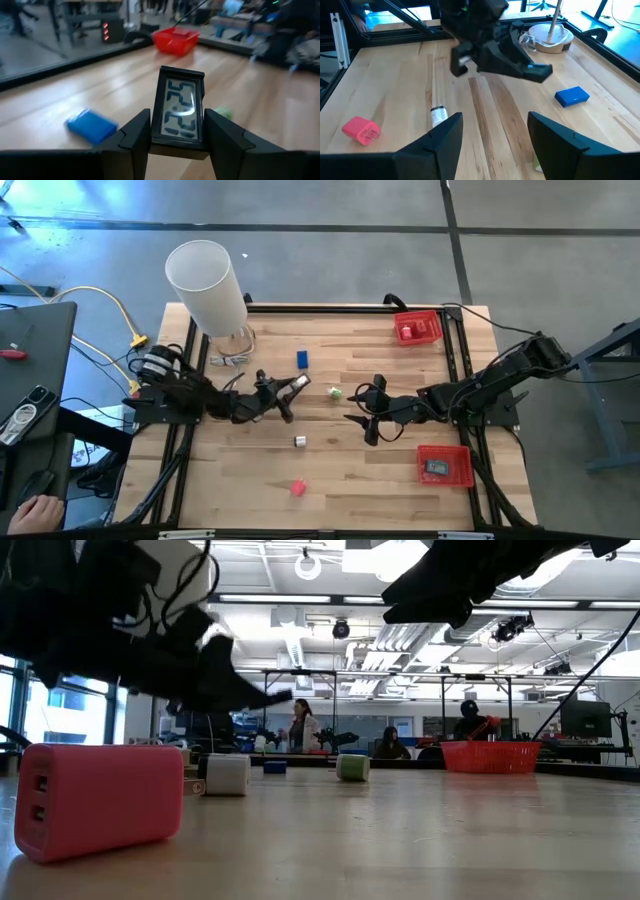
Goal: Pick & Place Office items
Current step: Put the black digital clock into the bottom red basket
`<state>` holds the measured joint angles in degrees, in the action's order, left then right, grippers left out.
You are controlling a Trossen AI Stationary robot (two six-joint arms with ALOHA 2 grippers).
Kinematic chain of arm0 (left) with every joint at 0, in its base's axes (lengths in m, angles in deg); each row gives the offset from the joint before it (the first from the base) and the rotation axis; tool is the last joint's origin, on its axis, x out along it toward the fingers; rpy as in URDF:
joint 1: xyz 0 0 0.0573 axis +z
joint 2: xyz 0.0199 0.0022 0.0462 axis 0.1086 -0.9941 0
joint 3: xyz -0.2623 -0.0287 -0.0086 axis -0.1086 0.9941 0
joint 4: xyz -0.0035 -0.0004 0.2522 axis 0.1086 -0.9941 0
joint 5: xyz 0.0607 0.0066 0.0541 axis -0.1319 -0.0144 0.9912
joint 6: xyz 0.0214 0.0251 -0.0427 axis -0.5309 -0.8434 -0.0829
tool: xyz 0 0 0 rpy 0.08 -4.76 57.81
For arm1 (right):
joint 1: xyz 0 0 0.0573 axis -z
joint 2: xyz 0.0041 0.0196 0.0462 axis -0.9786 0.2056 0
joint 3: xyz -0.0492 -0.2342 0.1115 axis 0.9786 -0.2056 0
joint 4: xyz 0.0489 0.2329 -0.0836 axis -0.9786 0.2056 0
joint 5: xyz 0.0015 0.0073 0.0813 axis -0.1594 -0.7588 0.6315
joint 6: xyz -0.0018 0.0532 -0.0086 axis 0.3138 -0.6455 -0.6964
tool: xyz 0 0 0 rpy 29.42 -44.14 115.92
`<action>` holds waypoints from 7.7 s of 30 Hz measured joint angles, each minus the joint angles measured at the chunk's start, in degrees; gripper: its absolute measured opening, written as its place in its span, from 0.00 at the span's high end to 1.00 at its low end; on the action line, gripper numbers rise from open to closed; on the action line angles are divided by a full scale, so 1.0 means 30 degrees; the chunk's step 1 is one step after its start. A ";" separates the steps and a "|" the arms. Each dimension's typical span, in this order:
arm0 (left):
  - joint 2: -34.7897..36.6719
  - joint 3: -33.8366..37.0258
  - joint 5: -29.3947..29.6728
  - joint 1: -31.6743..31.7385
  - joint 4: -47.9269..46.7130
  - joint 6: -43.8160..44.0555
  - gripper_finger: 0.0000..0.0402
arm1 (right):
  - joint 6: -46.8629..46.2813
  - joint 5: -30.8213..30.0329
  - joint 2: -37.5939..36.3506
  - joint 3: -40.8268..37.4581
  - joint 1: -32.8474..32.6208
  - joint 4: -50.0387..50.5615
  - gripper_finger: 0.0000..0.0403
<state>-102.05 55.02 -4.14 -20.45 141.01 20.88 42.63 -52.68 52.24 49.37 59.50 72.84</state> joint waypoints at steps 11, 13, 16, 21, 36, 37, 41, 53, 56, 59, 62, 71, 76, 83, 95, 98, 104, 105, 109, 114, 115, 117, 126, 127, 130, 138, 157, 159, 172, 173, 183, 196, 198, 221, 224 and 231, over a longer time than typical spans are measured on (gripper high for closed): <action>0.2995 -0.0955 -0.0904 -0.1000 0.0020 -0.1921 0.64 | 0.0066 0.0996 0.0000 0.0007 0.0000 -0.0534 0.47; 0.3090 -0.1265 -0.1265 -0.1242 -0.0017 -0.1954 0.64 | 0.0066 0.1056 0.0000 0.0007 0.0000 -0.0517 0.47; 0.3094 -0.1871 -0.1637 -0.1606 -0.0249 -0.1995 0.64 | 0.0073 0.0966 0.0000 0.0007 0.0000 -0.0522 0.47; 0.3102 -0.2715 -0.1898 -0.1965 -0.0839 -0.2078 0.64 | -0.0643 0.1140 0.0000 0.0007 0.0000 -0.0361 0.47; 0.3102 -0.3791 -0.3115 -0.2622 -0.1479 -0.1347 0.64 | 0.0435 0.2200 0.0015 0.0007 0.0015 -0.2262 0.47; 0.3102 -0.3791 -0.3274 -0.2592 -0.1479 -0.1177 0.64 | 0.0958 0.2198 0.0015 0.0007 0.0015 -0.2558 0.47; 0.3102 -0.3791 -0.3572 -0.2552 -0.1479 -0.1009 0.64 | 0.2846 0.2193 0.0015 0.0007 0.0015 -0.3748 0.47; 0.1788 -0.5133 -0.4411 -0.2553 -0.2316 -0.2012 0.64 | 0.3533 0.2849 0.0015 0.0007 0.0620 -0.4786 0.47; 0.1652 -0.5335 -0.4411 -0.2558 -0.2430 -0.2589 0.64 | 0.3873 0.2612 0.0015 0.0007 0.0650 -0.4685 0.45; 0.1652 -0.5409 -0.4397 -0.2558 -0.2425 -0.2517 0.64 | 0.4244 0.1774 0.0015 0.0007 0.0628 -0.4908 0.39; 0.1652 -0.5409 -0.4396 -0.2551 -0.2433 -0.2505 0.64 | 0.4076 0.1708 0.0015 0.0007 0.0627 -0.4978 0.32; 0.1638 -0.5409 -0.4886 -0.2264 -0.2464 -0.1969 0.64 | 0.5278 0.4774 0.0015 0.0007 0.0758 -0.4461 0.20; 0.1616 -0.5409 -0.5671 -0.2004 -0.2608 -0.1347 0.64 | 0.5508 0.3319 0.0029 0.0007 0.0837 -0.4551 0.21; 0.1601 -0.5416 -0.5709 -0.1743 -0.2932 -0.1395 0.64 | 0.3766 0.3978 0.0036 0.0007 0.1720 -0.4218 0.22; 0.1601 -0.5416 -0.5926 -0.1655 -0.3147 -0.1157 0.64 | 0.4520 0.6650 0.3196 0.0008 0.2525 -0.6706 0.22; 0.1601 -0.5416 -0.5963 -0.1655 -0.3373 -0.0970 0.64 | 0.5152 0.6449 0.3899 0.0022 0.2453 -0.8316 0.22; 0.1601 -0.5416 -0.6137 -0.1655 -0.3483 -0.0930 0.64 | 0.5472 0.6382 0.3905 0.0022 0.2412 -0.8556 0.22; 0.1601 -0.5416 -0.6145 -0.1655 -0.3502 -0.0931 0.64 | 0.5472 0.6408 0.3905 0.0022 0.2412 -0.8523 0.22; 0.1601 -0.5416 -0.6151 -0.1655 -0.3736 -0.0931 0.64 | 0.5479 0.6503 0.3905 0.0022 0.2406 -0.8456 0.22; 0.1601 -0.5416 -0.6154 -0.1750 -0.3935 -0.0931 0.64 | 0.4948 0.6953 0.3905 0.0022 0.2339 -0.8348 0.23; 0.1601 -0.5416 -0.6190 -0.1750 -0.3925 -0.0931 0.64 | 0.4895 0.7084 0.3905 0.0022 0.2338 -0.8341 0.25; 0.1601 -0.5416 -0.6189 -0.1742 -0.3927 -0.0931 0.64 | 0.4802 0.7256 0.3905 0.0022 0.2339 -0.8255 0.28; 0.1601 -0.5416 -0.6213 -0.1742 -0.3927 -0.0931 0.64 | 0.4808 0.6987 0.3891 0.0022 0.2340 -0.7559 0.50; 0.1601 -0.5416 -0.6227 -0.1742 -0.3934 -0.0941 0.64 | 0.4893 0.6978 0.3891 0.0022 0.2346 -0.7545 0.53; 0.1601 -0.5416 -0.6401 -0.1751 -0.3944 -0.1012 0.64 | 0.5044 0.7120 0.3891 0.0022 0.2338 -0.7490 0.61; 0.1601 -0.5416 -0.6494 -0.1750 -0.4083 -0.0811 0.64 | 0.5085 0.7454 0.3891 0.0022 0.2339 -0.7387 0.64; 0.1586 -0.5409 -0.7508 -0.1967 -0.3671 -0.2434 0.39 | 0.5085 0.7323 0.3869 0.0029 0.2310 -0.6749 0.65; 0.1623 -0.5416 -0.7663 -0.2042 -0.3491 -0.2504 0.39 | 0.5093 0.7081 0.3904 0.0015 0.2302 -0.6499 0.65; 0.1616 -0.5416 -0.7660 -0.2224 -0.3820 -0.2601 0.39 | 0.4932 0.4670 0.3369 0.0015 0.1734 -0.4335 0.65; 0.1616 -0.5416 -0.7660 -0.2236 -0.3825 -0.2714 0.39 | 0.4904 0.4335 0.3152 0.0015 0.1575 -0.3743 0.65; 0.1608 -0.5416 -0.7653 -0.2369 -0.3974 -0.2957 0.39 | 0.2714 0.2459 0.0453 0.0066 -0.0159 0.0255 0.65; 0.1601 -0.5409 -0.7651 -0.2355 -0.4820 -0.2272 0.39 | -0.0523 0.0511 -0.1142 0.0859 -0.2796 0.4222 0.65; 0.1601 -0.5409 -0.7653 -0.2361 -0.4868 -0.2253 0.39 | -0.0960 -0.0247 -0.1151 0.1264 -0.3301 0.5254 0.65; 0.1601 -0.5409 -0.7689 -0.1604 -0.5579 -0.2578 0.39 | -1.6095 -0.2958 -0.1137 0.3912 -0.8330 1.1986 0.65; 0.1601 -0.5409 -0.7701 -0.1293 -0.5749 -0.2511 0.39 | -1.8891 -0.1962 -0.1137 0.3912 -0.8689 1.2837 0.65; 0.1601 -0.5409 -0.7718 -0.0689 -0.6044 -0.2505 0.39 | -2.3815 -0.0823 -0.1129 0.3912 -0.9562 1.3653 0.65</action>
<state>-97.25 38.79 -27.29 -22.52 122.88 13.36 -28.82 -55.15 48.85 61.11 30.82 113.80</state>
